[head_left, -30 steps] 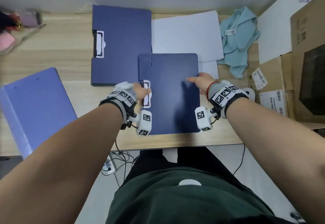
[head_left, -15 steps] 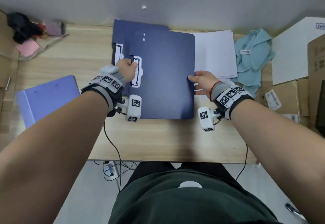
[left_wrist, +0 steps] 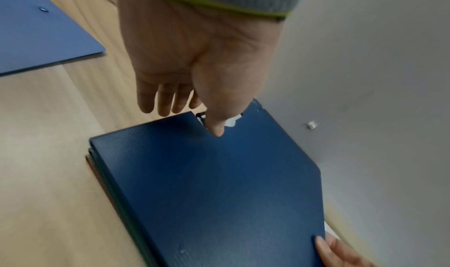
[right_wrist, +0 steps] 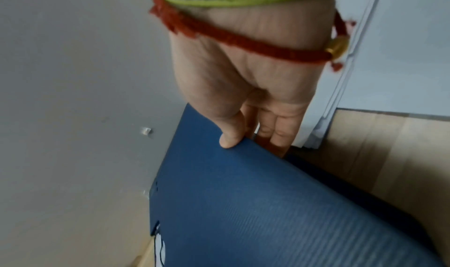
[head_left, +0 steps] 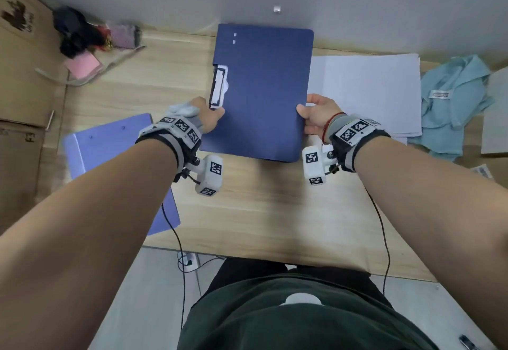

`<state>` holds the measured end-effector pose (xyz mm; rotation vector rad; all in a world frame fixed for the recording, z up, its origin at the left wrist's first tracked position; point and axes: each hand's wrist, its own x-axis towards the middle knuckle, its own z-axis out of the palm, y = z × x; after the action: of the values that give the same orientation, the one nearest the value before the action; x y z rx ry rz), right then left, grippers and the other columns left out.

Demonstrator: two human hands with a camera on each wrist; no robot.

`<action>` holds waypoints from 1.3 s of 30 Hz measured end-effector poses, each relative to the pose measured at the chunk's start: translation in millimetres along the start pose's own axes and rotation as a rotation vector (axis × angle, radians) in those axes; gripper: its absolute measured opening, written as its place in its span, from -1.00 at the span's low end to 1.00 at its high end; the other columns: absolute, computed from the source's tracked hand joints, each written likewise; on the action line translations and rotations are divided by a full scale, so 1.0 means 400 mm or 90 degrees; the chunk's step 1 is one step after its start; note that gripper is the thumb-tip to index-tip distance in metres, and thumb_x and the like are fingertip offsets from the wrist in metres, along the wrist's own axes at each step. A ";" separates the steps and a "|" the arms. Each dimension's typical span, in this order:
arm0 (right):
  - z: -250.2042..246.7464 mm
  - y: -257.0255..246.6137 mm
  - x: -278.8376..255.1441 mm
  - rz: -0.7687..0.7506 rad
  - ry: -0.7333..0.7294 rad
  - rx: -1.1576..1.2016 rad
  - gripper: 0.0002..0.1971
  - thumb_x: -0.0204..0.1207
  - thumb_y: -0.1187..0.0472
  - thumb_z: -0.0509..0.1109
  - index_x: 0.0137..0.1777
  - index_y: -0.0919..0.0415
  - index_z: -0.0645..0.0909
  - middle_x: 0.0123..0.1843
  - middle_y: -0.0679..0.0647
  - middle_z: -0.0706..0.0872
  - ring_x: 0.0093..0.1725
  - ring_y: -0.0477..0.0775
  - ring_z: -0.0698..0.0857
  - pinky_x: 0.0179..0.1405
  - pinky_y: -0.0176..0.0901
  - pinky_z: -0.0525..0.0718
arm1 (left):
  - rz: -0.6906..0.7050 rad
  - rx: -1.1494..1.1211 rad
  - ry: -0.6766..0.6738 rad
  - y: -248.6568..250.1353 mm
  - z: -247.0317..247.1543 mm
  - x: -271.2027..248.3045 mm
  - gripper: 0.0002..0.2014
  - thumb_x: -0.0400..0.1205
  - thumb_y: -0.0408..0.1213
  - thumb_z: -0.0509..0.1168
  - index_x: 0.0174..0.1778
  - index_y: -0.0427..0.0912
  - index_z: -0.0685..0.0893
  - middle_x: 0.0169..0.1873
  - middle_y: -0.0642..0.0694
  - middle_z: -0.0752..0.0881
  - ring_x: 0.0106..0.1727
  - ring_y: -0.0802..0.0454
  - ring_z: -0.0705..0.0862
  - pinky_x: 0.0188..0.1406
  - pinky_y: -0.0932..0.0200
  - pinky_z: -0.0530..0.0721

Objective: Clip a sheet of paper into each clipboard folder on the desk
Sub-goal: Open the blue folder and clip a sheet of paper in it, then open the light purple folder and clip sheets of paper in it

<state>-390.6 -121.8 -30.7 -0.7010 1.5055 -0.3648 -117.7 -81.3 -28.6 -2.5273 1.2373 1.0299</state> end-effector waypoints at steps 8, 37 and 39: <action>0.061 -0.009 0.053 -0.014 0.112 -0.325 -0.69 0.41 0.23 0.49 0.13 0.33 0.67 -0.02 0.15 0.72 -0.03 0.20 0.69 0.04 -0.05 0.68 | 0.058 0.022 -0.058 0.025 0.024 0.010 -0.56 0.63 -0.19 0.31 0.40 -0.27 0.50 0.24 -0.26 0.68 0.24 -0.28 0.65 0.21 -0.04 0.59; 0.215 -0.124 0.005 -0.084 0.122 -0.269 -0.55 0.32 0.11 0.48 0.22 0.06 0.54 0.19 0.11 0.64 0.15 0.18 0.71 0.20 0.04 0.70 | -0.022 -0.225 0.043 -0.060 -0.019 0.007 -0.34 0.66 -0.03 0.32 0.58 -0.31 0.30 0.25 -0.24 0.55 0.19 -0.12 0.54 0.13 0.10 0.44; 0.279 -0.128 -0.026 -0.090 0.016 -0.267 -0.76 0.40 0.18 0.46 0.06 0.08 0.59 -0.11 0.06 0.69 -0.12 0.10 0.75 0.00 -0.08 0.74 | -0.053 -0.228 0.044 -0.114 -0.025 0.007 -0.35 0.62 0.03 0.31 0.55 -0.24 0.36 0.32 -0.22 0.57 0.20 -0.13 0.55 0.29 0.02 0.51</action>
<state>-271.8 -132.3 0.9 -1.1419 1.5775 -0.1630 -77.3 -57.6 -30.1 -2.8728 1.0309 1.2510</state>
